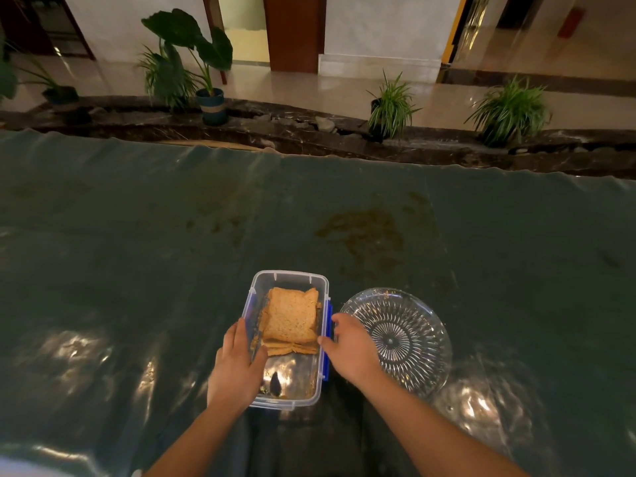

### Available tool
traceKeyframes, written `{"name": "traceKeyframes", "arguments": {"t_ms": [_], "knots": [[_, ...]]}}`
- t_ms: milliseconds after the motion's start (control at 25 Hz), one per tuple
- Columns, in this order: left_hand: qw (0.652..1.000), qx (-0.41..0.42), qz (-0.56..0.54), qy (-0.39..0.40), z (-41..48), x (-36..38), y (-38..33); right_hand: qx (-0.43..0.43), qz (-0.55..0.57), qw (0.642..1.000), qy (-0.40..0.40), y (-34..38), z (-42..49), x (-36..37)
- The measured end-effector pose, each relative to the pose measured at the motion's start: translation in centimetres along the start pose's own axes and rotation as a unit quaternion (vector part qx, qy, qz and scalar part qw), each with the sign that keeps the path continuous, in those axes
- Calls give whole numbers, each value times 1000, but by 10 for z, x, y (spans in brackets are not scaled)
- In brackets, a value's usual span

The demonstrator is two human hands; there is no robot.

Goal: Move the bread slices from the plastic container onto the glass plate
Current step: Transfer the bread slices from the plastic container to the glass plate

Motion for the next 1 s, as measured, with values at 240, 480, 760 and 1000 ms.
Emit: {"name": "traceKeyframes", "arguments": {"t_ms": [240,480,760,1000], "knots": [[994,16,106,-19,-4,9,3,-187,-159,969,-15,51,39,-8],[987,23,158,-9,-4,13,2,-258,-399,880,-2,78,75,13],[983,23,184,-7,-5,10,1,-208,-404,883,122,79,98,42],[982,19,185,-3,-4,10,0,-172,-391,894,138,76,107,49]]}}
Point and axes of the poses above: each hand's wrist, its own z-axis towards the middle knuckle, its own x-axis out of the palm, y = z × x, the point moved 4 cm from there along z, towards the middle knuckle, and after that the axes turned 7 degrees about x, right-handed, at the moved point
